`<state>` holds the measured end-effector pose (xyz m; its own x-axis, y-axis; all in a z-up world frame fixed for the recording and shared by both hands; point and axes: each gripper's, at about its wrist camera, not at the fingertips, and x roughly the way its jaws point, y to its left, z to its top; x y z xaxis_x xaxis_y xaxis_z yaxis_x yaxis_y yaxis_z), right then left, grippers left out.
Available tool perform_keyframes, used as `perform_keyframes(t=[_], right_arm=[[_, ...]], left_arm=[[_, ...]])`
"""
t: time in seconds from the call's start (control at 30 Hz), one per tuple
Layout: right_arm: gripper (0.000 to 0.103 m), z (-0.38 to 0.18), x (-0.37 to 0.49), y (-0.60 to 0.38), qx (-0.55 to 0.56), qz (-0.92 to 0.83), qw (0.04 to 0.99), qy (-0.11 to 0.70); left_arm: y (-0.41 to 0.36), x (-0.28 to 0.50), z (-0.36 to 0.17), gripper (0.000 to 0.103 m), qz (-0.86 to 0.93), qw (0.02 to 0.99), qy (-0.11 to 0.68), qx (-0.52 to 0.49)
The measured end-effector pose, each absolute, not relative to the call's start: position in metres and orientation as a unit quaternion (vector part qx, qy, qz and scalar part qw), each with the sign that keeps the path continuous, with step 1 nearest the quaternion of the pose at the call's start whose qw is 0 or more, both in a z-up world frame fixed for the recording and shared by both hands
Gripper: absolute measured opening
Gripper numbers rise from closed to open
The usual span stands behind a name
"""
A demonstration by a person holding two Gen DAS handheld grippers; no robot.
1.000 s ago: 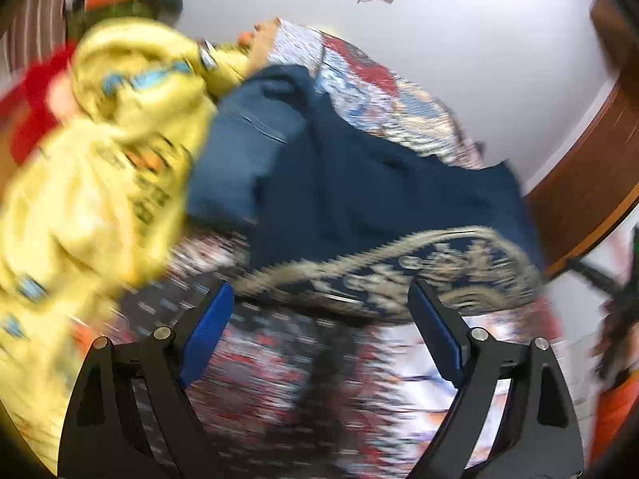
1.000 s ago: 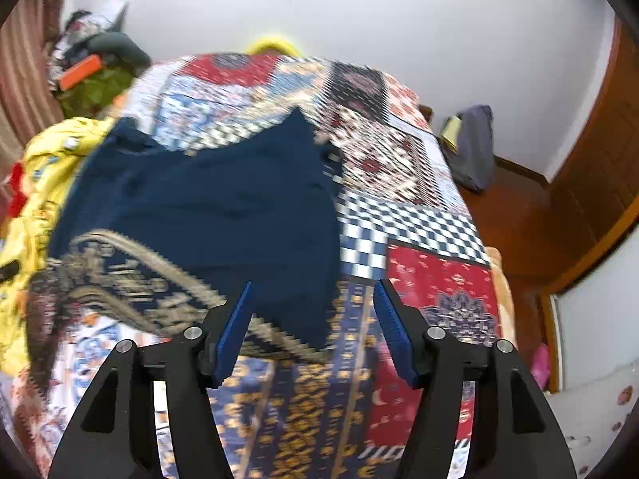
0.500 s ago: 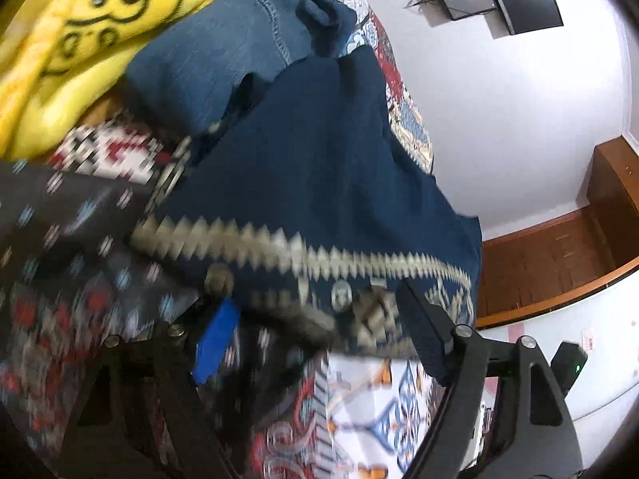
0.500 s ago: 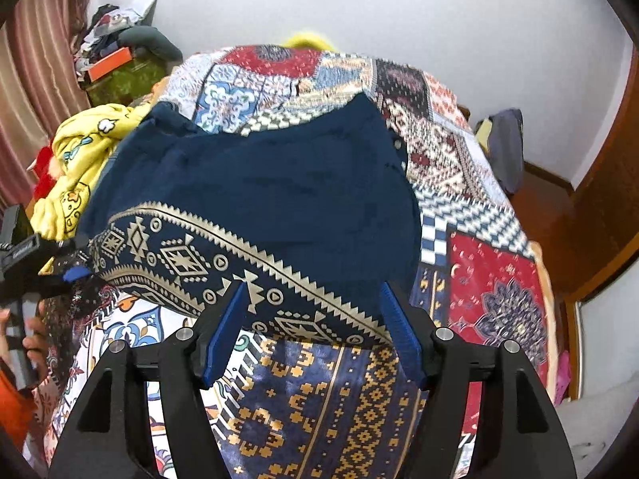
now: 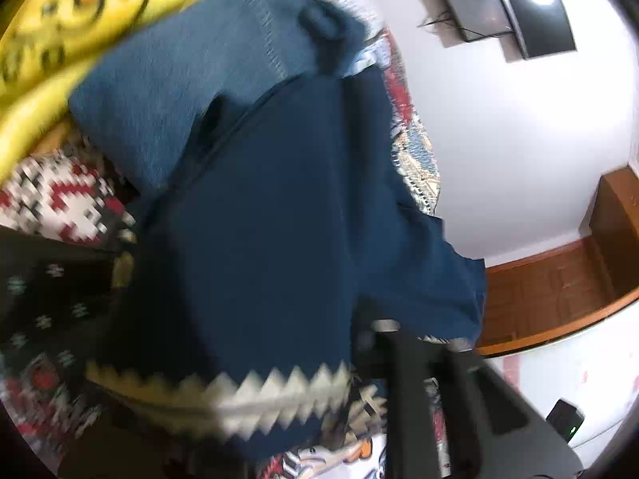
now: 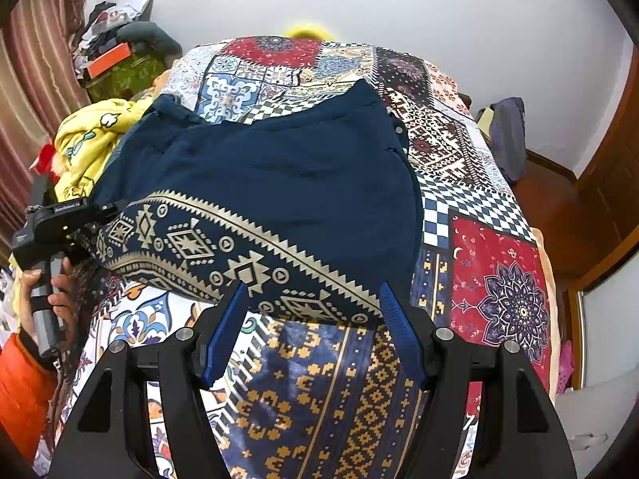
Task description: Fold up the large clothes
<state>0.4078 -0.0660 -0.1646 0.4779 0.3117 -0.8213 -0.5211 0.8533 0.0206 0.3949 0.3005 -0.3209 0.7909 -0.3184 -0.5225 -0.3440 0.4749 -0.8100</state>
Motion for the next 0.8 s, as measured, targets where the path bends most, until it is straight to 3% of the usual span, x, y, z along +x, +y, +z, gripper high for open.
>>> perform_keyframes(t=[0.13, 0.43, 0.63, 0.8], right_arm=[[0.064, -0.157, 0.404, -0.057, -0.117, 0.253, 0.845, 0.455], [0.065, -0.128, 0.384, 0.000, -0.081, 0.361, 0.817, 0.442], [0.065, -0.152, 0.387, 0.080, -0.082, 0.405, 0.781, 0.468], [0.067, -0.203, 0.392, 0.119, -0.101, 0.397, 0.751, 0.518]], left_arm=[[0.299, 0.374, -0.272, 0.006, -0.025, 0.821, 0.277, -0.499], [0.282, 0.304, -0.174, 0.006, 0.021, 0.914, 0.222, -0.338], [0.282, 0.282, -0.180, 0.006, 0.068, 0.923, 0.241, -0.291], [0.303, 0.270, -0.208, 0.006, 0.081, 0.907, 0.265, -0.318]])
